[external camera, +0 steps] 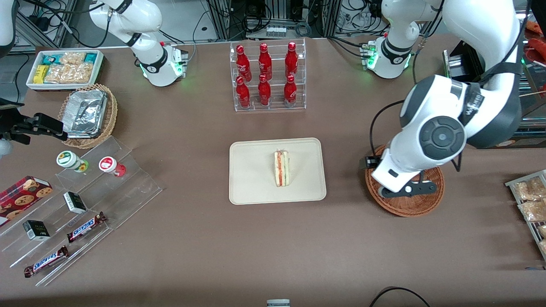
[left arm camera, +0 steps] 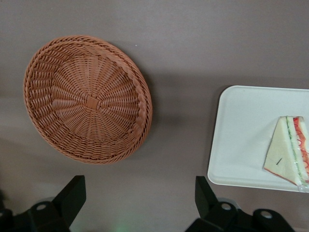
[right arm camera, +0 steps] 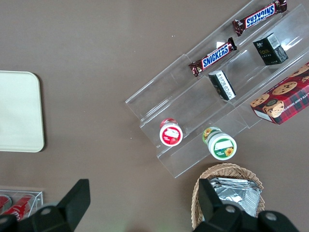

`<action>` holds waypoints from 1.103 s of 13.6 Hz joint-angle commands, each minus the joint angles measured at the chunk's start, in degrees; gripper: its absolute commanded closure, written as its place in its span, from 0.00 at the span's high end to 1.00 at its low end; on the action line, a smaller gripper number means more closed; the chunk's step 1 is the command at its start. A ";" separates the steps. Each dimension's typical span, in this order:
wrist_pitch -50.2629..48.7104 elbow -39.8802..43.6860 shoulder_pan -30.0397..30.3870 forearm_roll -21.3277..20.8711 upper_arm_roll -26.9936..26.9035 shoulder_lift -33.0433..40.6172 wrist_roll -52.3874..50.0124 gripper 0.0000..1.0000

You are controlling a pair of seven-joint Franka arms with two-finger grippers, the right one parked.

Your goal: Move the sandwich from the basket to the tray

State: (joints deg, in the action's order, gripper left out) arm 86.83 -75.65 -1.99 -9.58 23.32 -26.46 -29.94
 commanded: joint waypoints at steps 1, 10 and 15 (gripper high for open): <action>0.10 -1.61 0.22 -0.08 -0.21 1.67 0.23 1.00; -1.48 -12.15 6.91 5.44 -8.28 17.04 17.61 1.00; -10.00 -12.16 4.38 7.21 -15.30 22.49 20.80 1.00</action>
State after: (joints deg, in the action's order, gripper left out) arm 78.55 -85.73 4.65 -3.41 11.13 -7.05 -10.08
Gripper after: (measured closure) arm 0.000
